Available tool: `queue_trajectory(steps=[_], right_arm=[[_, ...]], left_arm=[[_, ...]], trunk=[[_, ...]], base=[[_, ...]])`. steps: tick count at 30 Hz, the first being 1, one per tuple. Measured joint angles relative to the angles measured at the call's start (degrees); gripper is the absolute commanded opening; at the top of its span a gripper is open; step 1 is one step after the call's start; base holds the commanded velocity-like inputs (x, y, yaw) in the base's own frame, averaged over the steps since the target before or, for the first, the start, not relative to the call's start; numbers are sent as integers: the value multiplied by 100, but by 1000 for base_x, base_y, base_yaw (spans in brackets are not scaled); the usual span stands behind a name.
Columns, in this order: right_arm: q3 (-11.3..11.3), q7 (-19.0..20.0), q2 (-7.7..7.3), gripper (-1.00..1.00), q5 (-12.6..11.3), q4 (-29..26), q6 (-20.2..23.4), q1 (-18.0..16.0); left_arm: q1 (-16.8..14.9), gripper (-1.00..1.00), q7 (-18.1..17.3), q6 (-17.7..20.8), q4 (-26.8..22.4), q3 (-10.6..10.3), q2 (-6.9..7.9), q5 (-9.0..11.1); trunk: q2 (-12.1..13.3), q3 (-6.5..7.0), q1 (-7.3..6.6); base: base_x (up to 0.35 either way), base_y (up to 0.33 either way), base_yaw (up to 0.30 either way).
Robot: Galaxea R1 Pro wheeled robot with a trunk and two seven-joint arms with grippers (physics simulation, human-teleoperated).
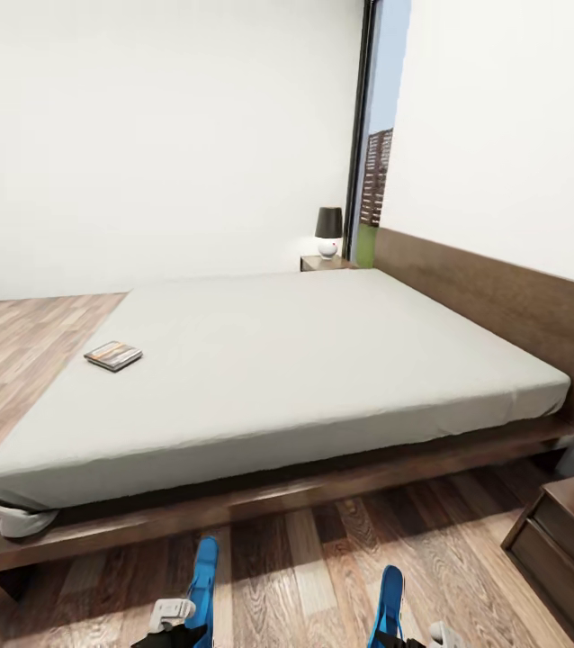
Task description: In the bedroom, move the book from the bed onto either nightstand, and place the two sandals side by side next to the bed.
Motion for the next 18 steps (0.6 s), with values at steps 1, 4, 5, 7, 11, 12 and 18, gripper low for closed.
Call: queue_trajectory(steps=[1,4,5,7,11,12,18], right_arm=[[0,0,0,-100,-1,0,0,0],[0,0,0,-100,0,0,0,0],[0,0,0,-100,1,0,0,0],[0,0,0,-100,0,0,0,0],[-1,0,0,-100,0,0,0,0],[0,0,0,-100,0,0,0,0],[0,0,0,-100,0,0,0,0]], left_arm=[[0,-100,0,-1,0,0,0,-1],[0,-100,3,-3,0,0,0,0],[0,-100,3,-2,0,0,0,0],[0,-100,1,-1,0,1,0,1],[0,-100,0,0,0,0,0,0],[0,-100,0,0,0,0,0,0],[0,-100,0,0,0,4,0,5]], trunk=[[0,0,0],[0,0,0],[0,0,0],[0,0,0],[0,0,0],[0,0,0],[0,0,0]], base=[[-2,0,286],[-1,0,286],[0,0,286],[0,0,286],[0,0,286],[0,0,286],[0,0,261]])
